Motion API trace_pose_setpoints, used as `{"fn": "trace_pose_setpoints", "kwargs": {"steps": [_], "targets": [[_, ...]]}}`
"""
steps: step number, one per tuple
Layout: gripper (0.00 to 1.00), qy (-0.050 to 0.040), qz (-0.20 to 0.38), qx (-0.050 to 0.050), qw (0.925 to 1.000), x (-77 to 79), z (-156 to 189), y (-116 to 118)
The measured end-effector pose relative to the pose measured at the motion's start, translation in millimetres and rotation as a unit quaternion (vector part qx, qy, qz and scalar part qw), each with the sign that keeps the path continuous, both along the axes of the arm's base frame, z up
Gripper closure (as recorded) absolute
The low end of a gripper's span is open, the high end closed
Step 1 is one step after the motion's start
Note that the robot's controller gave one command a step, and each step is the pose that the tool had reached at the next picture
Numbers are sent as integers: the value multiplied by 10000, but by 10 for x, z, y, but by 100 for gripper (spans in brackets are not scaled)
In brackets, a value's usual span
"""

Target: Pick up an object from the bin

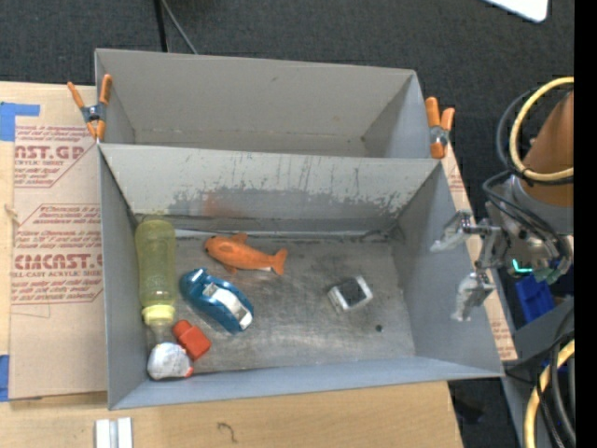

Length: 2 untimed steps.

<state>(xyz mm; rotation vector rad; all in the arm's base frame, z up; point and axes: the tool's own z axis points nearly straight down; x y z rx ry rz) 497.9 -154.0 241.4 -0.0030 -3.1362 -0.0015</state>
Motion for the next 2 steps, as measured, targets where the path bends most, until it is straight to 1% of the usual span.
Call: {"fn": "trace_pose_setpoints", "kwargs": {"steps": [1, 2], "targets": [[0, -36, 12, -9, 10000, 18, 36, 8], [0, -50, 625, -9, 9980, 89, -501, 134]]}}
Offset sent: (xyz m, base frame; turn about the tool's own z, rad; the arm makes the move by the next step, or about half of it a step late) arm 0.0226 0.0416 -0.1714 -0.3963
